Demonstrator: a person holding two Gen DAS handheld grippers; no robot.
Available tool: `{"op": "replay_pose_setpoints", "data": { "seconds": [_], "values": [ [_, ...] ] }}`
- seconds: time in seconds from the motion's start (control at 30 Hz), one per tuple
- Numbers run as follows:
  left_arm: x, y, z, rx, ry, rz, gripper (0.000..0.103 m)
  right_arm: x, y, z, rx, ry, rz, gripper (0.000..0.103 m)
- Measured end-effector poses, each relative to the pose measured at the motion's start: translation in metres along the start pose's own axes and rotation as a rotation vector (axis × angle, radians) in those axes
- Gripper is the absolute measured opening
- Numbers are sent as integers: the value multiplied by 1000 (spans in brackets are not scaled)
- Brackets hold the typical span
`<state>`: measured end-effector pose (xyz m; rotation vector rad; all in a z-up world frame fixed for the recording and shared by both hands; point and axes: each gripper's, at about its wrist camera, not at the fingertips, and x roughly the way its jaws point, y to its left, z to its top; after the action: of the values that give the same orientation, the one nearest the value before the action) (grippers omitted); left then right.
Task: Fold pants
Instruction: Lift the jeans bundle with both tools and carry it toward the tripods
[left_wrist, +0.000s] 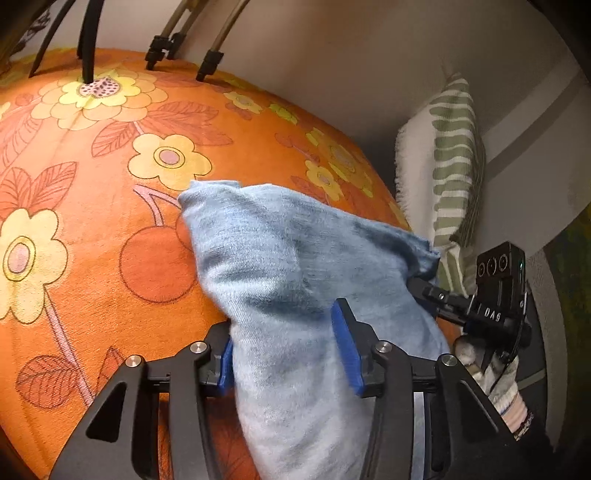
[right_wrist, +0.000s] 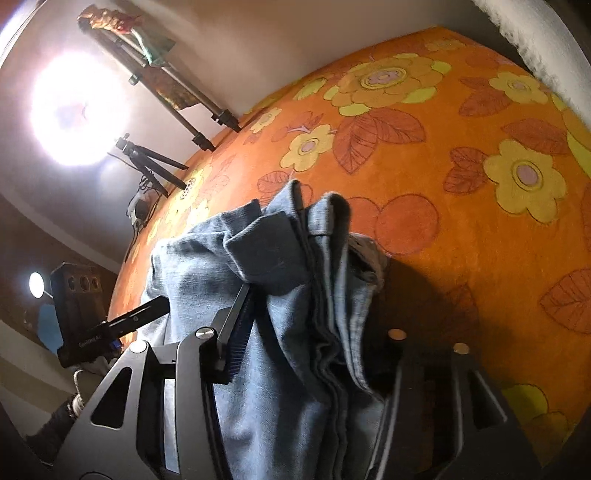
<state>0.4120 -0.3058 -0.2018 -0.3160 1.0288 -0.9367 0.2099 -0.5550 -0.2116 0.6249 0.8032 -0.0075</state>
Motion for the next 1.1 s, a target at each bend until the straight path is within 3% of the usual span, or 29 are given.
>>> {"op": "replay_pose_setpoints", "data": {
  "seconds": [0.07,0.27,0.43,0.7,0.93,1.1],
  "values": [
    [1,-2,0,20,-11,5,45,1,3,-1,-9,-4,-9,48],
    [-8,-20,-5,105,-62,48,20,-9,18,-7,-38,-35,-47,21],
    [-29,-40,-9,170,-127,72,13,-26,43,-11,-81,-85,-79,18],
    [-70,-63,-2,208,-213,55,13,-64,95,-11,-183,-190,-91,17],
    [-100,-74,13,242,-298,32,12,-91,120,0,-198,-281,-53,17],
    [-99,-72,35,242,-309,39,12,-87,128,18,-189,-307,-48,17]
  ]
}}
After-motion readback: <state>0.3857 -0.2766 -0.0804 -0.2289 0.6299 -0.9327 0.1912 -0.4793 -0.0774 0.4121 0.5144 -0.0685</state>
